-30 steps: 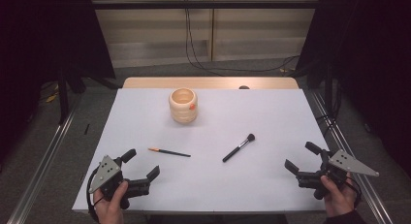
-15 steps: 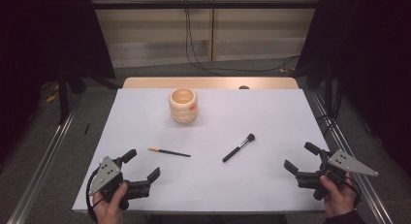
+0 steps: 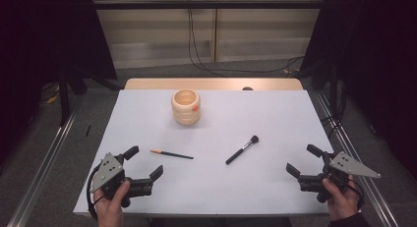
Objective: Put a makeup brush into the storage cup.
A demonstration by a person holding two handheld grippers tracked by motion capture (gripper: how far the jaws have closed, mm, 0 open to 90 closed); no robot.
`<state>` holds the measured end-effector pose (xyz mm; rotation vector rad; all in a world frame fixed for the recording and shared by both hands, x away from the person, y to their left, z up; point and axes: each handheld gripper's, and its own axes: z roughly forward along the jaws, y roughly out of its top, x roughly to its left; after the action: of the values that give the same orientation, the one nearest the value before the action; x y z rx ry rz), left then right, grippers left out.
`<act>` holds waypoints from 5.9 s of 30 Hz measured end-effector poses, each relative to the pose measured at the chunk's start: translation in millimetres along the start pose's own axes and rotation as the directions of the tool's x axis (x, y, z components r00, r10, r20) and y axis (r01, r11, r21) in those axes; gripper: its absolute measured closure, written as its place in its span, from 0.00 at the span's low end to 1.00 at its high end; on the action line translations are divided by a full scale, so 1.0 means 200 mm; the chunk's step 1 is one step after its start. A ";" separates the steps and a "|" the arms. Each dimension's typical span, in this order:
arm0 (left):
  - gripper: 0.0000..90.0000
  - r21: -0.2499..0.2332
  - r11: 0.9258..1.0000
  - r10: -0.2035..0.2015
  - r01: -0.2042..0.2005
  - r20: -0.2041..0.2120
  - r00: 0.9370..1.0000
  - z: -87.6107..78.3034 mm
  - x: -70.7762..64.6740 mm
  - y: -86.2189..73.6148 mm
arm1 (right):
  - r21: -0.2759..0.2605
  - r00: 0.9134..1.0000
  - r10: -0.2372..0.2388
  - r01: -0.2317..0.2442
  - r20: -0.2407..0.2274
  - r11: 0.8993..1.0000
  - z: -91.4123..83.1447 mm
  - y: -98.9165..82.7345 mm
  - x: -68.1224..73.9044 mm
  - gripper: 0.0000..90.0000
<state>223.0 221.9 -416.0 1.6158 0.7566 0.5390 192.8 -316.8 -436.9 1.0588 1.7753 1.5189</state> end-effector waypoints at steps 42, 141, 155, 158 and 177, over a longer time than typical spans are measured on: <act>0.00 0.046 0.998 0.044 -0.046 0.029 0.999 0.25 0.15 0.19 | 0.007 1.000 0.008 -0.008 -0.008 1.000 0.01 0.00 0.00 0.00; 0.35 0.673 0.555 0.221 -0.490 0.448 0.866 0.72 0.29 0.12 | 0.054 0.999 -0.023 0.024 -0.024 0.998 0.03 -0.01 0.00 0.00; 0.62 0.710 0.454 0.204 -0.538 0.505 0.839 0.78 0.30 0.07 | 0.055 0.999 -0.018 0.019 -0.031 0.998 0.03 -0.01 0.01 0.00; 0.66 0.710 0.436 0.208 -0.553 0.518 0.830 0.79 0.29 0.06 | 0.056 0.999 -0.017 0.019 -0.033 0.998 0.03 -0.01 0.01 0.00; 0.87 0.729 0.359 0.152 -0.583 0.570 0.807 0.84 0.28 0.02 | 0.055 0.999 -0.020 0.022 -0.032 0.998 0.03 -0.01 0.01 0.01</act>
<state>381.8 148.5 -446.1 2.8669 0.2774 0.0270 196.3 -310.9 -440.6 1.0445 1.8540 1.4894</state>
